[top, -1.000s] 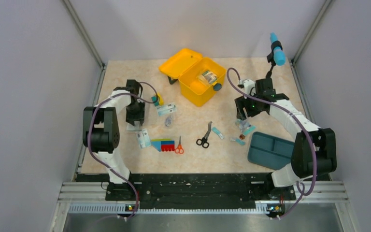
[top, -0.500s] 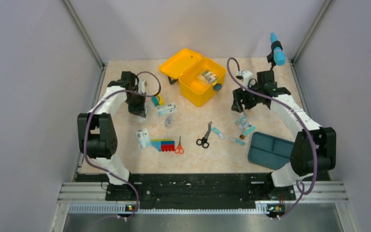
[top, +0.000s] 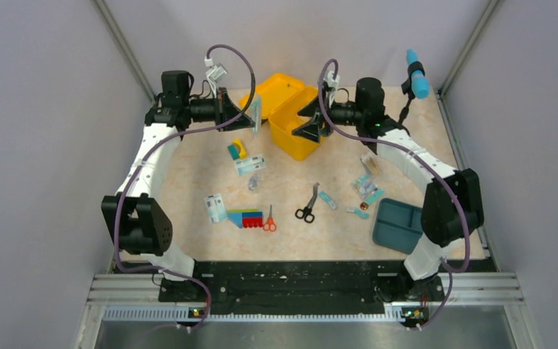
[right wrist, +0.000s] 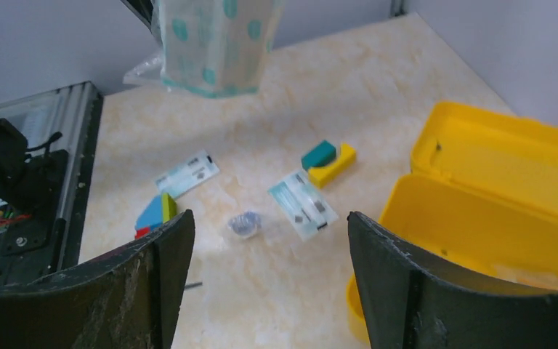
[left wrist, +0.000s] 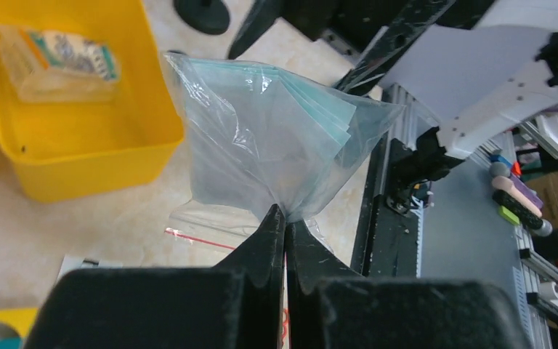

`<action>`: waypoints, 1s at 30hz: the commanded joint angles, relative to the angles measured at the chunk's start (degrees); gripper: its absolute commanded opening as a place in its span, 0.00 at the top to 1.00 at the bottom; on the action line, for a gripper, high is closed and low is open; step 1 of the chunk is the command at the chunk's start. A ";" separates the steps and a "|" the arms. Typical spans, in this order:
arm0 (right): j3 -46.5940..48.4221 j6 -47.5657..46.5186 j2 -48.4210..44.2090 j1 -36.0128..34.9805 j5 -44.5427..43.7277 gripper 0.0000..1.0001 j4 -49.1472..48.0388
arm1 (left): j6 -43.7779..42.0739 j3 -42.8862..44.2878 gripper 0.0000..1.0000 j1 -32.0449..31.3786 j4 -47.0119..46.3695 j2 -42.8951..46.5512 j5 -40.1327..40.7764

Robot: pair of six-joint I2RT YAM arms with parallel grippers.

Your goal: Organize the medicine kit

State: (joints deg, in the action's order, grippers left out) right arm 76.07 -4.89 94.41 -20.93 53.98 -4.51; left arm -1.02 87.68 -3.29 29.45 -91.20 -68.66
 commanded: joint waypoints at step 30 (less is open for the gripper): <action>16.08 24.05 13.97 -8.75 8.77 0.71 -28.71 | -10.12 1.61 1.00 -6.29 -2.73 2.93 -0.37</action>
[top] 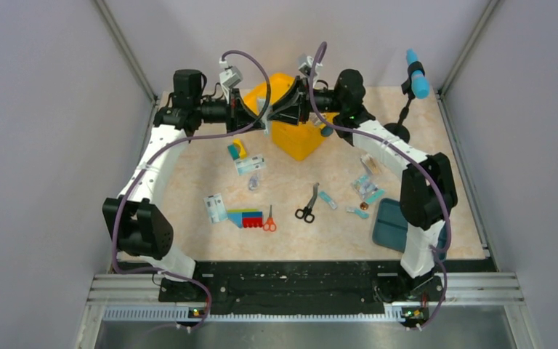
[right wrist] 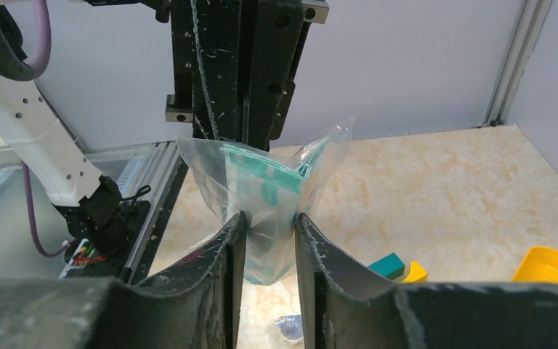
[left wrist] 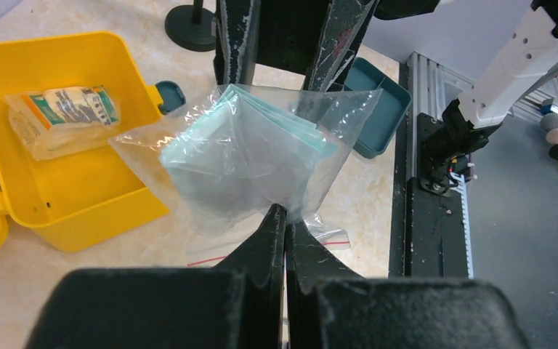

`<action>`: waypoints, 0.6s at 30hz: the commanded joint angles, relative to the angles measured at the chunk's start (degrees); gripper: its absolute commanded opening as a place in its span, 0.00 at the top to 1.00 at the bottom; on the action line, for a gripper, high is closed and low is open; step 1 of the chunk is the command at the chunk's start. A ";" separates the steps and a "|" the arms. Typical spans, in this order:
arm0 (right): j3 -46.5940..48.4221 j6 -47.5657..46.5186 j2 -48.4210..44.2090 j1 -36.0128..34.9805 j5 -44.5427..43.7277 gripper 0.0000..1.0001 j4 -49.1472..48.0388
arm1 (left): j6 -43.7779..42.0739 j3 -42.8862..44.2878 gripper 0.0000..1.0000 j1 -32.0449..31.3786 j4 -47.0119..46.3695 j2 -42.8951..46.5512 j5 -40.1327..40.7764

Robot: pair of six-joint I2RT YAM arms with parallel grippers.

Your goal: Organize the medicine kit

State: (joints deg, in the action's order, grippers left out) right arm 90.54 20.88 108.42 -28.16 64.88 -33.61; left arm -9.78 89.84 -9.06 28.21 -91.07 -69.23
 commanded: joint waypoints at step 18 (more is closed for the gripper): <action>5.02 -35.61 -3.47 -1.37 -44.06 1.00 35.45 | 4.00 -3.01 0.37 2.81 3.23 7.37 10.91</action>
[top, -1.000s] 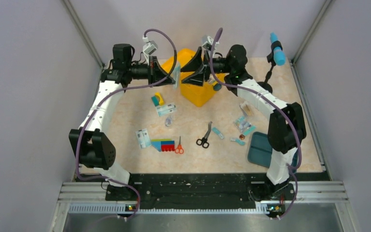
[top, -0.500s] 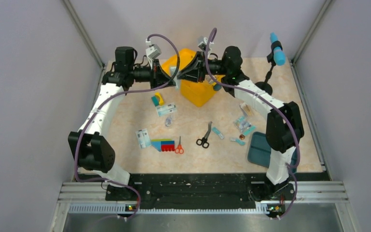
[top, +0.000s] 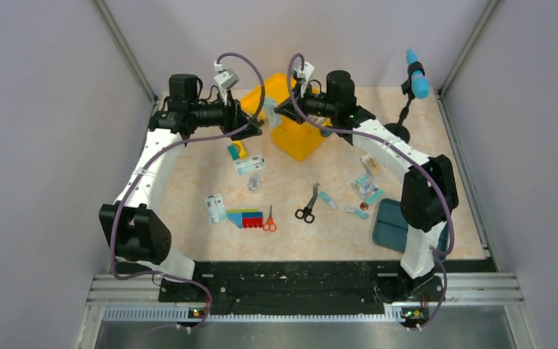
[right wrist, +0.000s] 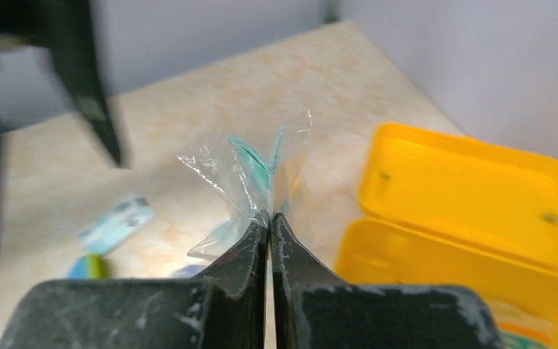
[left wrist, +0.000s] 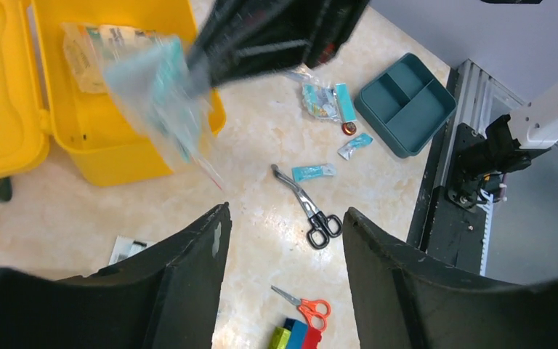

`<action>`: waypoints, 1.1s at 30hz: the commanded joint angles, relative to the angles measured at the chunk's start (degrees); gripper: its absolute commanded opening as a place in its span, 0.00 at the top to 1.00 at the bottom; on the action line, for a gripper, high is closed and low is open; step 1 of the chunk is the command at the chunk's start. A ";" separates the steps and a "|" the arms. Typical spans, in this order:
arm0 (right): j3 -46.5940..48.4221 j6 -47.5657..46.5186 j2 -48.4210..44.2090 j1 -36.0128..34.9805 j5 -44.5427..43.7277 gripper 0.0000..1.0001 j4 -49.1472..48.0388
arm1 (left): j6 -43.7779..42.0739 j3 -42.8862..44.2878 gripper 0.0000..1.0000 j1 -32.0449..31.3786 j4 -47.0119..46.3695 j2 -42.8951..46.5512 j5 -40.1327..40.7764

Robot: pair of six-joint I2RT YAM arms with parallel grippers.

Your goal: Organize the medicine kit

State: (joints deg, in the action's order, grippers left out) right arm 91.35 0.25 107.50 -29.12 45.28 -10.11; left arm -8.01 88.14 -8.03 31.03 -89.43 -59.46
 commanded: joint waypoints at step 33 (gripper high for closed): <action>26.36 -39.58 26.27 5.51 -49.75 0.96 28.57 | 3.32 -15.70 0.35 3.20 -0.91 13.64 5.66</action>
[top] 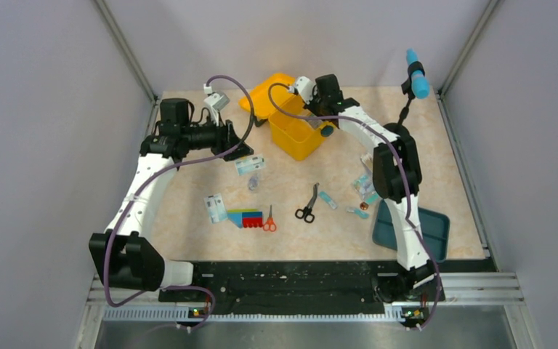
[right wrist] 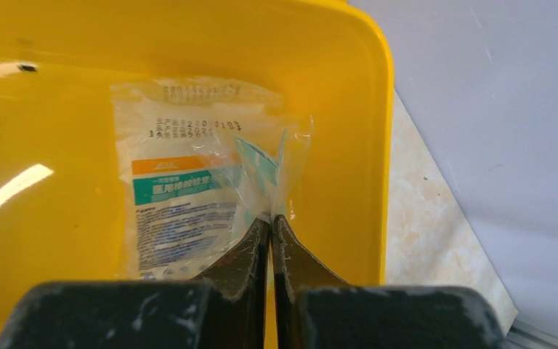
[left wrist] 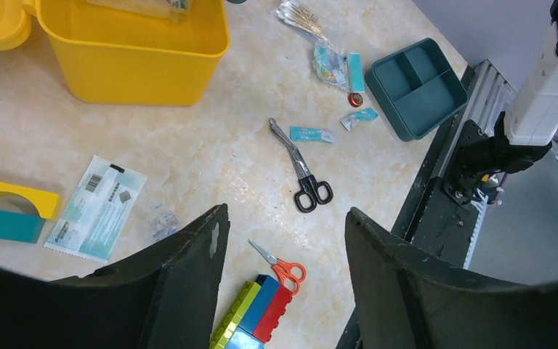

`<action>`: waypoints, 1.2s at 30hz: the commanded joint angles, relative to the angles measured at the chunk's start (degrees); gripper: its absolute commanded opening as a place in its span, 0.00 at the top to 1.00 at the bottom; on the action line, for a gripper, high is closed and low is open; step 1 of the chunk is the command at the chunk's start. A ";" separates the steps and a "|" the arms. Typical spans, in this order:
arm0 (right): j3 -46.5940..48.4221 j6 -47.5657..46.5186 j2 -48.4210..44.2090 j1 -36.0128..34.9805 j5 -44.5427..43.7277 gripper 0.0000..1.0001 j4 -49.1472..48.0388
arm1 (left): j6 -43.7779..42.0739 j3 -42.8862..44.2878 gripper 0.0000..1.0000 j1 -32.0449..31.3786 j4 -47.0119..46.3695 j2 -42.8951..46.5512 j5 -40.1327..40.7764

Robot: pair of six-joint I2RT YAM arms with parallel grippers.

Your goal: Organize the medicine kit

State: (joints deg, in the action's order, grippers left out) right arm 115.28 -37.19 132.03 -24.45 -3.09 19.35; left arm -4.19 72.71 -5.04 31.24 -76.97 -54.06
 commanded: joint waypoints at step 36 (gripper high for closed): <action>-28.44 13.11 -35.98 0.66 11.26 0.40 3.31 | 19.84 -18.73 0.52 7.05 2.21 -8.75 48.69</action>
State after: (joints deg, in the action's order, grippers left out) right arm 89.56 -25.26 100.07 -23.77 6.66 22.81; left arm 14.28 55.57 0.14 33.39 -83.83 -5.32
